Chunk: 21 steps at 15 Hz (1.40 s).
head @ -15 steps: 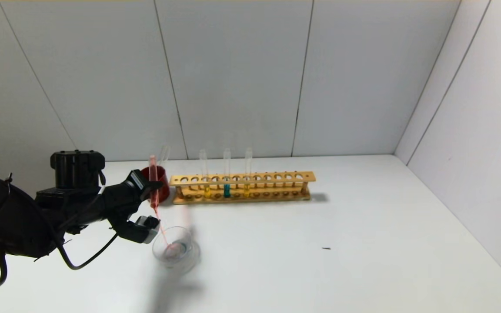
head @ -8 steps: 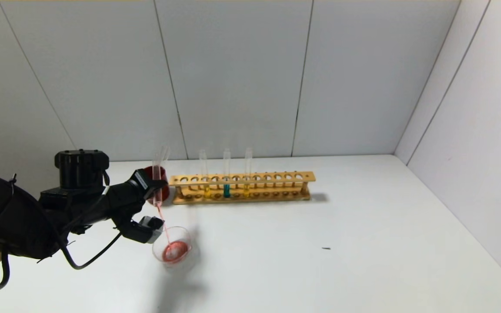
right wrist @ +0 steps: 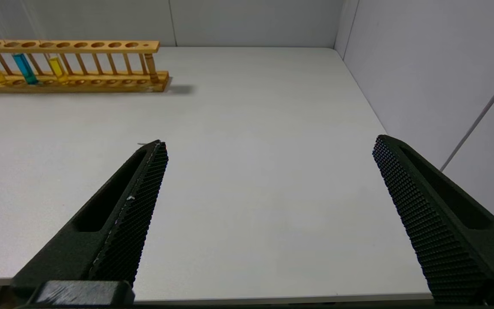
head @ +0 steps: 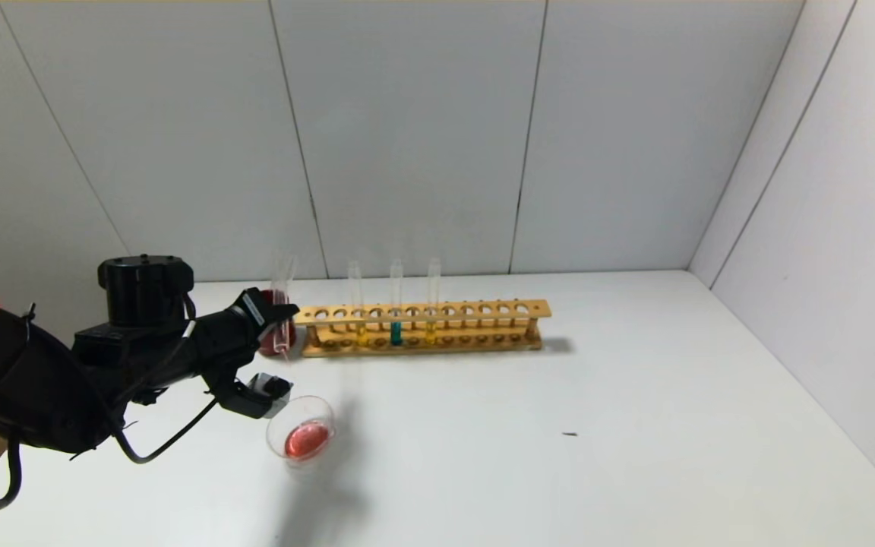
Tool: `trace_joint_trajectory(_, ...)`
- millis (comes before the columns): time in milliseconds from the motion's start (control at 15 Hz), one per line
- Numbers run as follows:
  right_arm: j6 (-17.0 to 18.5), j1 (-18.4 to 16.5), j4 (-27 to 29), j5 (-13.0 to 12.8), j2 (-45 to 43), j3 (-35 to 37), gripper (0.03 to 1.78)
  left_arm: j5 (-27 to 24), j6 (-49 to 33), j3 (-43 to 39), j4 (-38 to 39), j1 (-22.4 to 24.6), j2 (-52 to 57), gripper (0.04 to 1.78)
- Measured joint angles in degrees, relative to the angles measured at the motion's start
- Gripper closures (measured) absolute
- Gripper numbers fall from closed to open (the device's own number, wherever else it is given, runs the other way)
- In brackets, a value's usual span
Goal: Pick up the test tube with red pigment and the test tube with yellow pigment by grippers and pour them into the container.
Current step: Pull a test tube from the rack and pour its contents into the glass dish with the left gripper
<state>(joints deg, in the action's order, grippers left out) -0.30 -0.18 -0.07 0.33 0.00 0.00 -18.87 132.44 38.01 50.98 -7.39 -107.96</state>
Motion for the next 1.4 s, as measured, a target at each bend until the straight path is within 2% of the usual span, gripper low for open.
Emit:
trace_joint_trajectory(600, 0.00, 0.00, 0.00, -0.02, 0.00, 0.00, 0.06, 0.18, 6.40, 0.30, 2.10, -0.16, 2.04, 1.50)
trace_joint_trajectory(1000, 0.00, 0.00, 0.00, -0.02, 0.00, 0.00, 0.06, 0.72, 8.57, 0.66, 2.51, -1.95, 3.74, 1.50)
trace_joint_trajectory(1267, 0.00, 0.00, 0.00, 0.00, 0.00, 0.00, 0.06, 2.04, 7.58, 0.49, 2.54, -2.17, 4.07, 1.50)
trace_joint_trajectory(1400, -0.02, 0.00, 0.00, 0.00, 0.00, 0.00, 0.06, 4.13, 2.88, 0.16, 2.49, -1.93, 4.57, 1.50)
